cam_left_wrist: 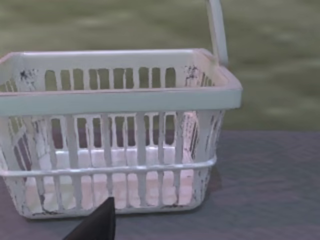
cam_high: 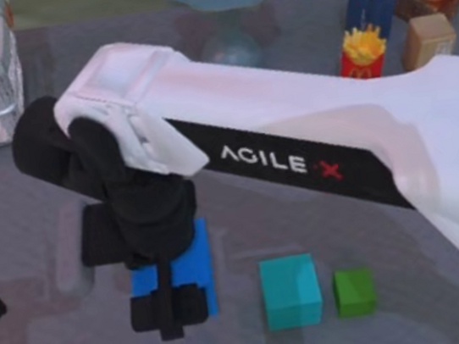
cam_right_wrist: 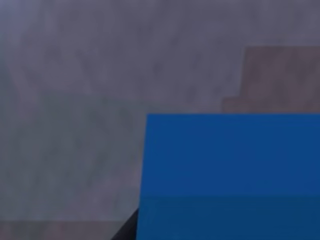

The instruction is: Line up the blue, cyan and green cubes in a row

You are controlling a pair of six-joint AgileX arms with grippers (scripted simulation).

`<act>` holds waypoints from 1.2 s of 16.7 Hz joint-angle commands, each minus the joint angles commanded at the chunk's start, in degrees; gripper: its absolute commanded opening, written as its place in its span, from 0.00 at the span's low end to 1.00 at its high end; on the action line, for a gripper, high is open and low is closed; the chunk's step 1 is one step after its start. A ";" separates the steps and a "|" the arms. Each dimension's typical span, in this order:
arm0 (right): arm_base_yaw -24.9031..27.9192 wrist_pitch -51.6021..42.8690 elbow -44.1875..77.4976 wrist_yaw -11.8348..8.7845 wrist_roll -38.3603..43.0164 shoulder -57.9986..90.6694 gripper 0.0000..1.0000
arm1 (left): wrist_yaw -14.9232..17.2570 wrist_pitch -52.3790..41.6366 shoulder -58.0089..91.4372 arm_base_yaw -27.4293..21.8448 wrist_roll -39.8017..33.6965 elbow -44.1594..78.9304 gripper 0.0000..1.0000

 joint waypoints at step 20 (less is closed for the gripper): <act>0.14 15.00 -13.76 0.02 0.15 1.24 0.30 | 0.00 0.00 0.00 0.00 0.00 0.00 1.00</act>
